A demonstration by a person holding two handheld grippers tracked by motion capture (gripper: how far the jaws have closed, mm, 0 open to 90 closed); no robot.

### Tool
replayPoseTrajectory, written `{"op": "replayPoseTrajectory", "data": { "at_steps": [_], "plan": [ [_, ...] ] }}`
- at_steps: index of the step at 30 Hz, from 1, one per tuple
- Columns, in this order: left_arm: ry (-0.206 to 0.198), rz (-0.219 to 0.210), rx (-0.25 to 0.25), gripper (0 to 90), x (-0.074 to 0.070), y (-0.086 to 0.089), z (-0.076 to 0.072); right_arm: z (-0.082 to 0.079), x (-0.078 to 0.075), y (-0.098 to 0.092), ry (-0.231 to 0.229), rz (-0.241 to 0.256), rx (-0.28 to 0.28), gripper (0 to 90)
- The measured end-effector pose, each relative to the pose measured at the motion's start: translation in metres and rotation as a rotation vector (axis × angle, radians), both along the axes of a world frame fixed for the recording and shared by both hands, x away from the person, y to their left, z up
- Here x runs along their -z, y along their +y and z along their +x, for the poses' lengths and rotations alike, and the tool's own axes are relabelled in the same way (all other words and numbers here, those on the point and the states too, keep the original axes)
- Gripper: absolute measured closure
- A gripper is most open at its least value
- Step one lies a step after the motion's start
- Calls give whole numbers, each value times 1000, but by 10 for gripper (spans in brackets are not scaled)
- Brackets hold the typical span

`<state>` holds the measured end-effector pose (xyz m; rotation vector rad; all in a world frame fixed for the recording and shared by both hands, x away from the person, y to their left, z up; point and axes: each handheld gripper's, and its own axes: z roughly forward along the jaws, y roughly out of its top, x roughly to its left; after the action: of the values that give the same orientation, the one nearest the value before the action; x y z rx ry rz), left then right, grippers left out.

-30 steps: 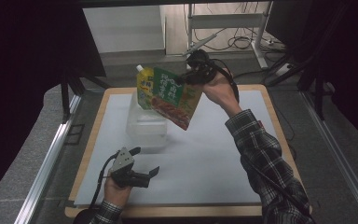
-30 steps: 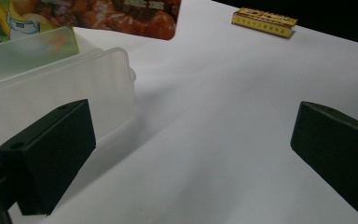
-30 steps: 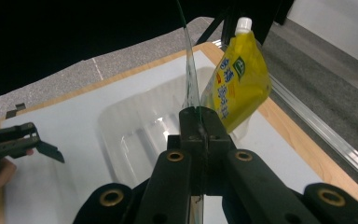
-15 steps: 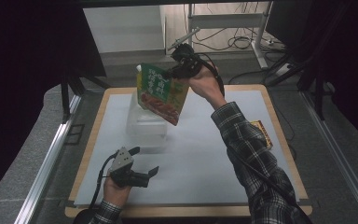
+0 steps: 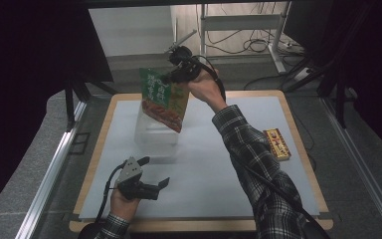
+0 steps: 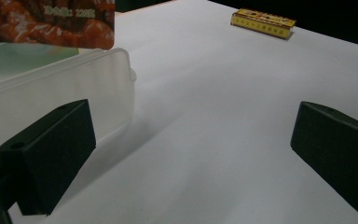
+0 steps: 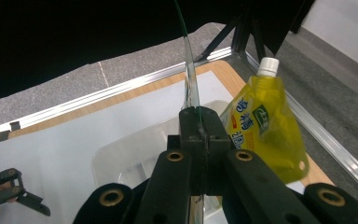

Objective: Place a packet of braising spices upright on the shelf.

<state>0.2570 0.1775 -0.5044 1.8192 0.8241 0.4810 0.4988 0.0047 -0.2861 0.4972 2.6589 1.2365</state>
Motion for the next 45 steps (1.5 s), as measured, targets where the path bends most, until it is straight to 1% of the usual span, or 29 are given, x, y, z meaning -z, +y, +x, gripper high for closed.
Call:
{"op": "replayPoseTrajectory", "data": {
  "at_steps": [3,5,6,8,14,19,25,29,37,38,40,45],
  "plan": [
    [0,0,2,0,0,0,0,3,5,6,9,-3,-8,897],
    [1,-1,2,0,0,0,0,5,8,10,18,-10,-10,897],
    [0,-1,1,0,0,0,0,6,10,12,15,-16,-15,896],
    [0,-3,1,0,0,0,0,7,12,15,26,-9,-21,897],
    [-1,-2,2,0,0,0,0,7,9,16,37,-16,-41,896],
    [-1,0,2,0,0,0,0,6,7,14,31,-44,-58,896],
    [2,0,1,0,0,0,0,5,7,16,43,-46,-97,896],
    [1,3,2,0,0,0,0,7,13,23,47,-67,-96,896],
    [4,6,3,0,0,1,0,17,29,31,69,-79,-73,896],
    [4,5,3,0,0,1,0,17,30,32,70,-80,-70,896],
    [5,6,4,0,0,1,0,19,32,32,75,-64,-69,896],
    [6,6,6,0,1,0,1,18,33,38,68,-72,-68,895]
  ]
}}
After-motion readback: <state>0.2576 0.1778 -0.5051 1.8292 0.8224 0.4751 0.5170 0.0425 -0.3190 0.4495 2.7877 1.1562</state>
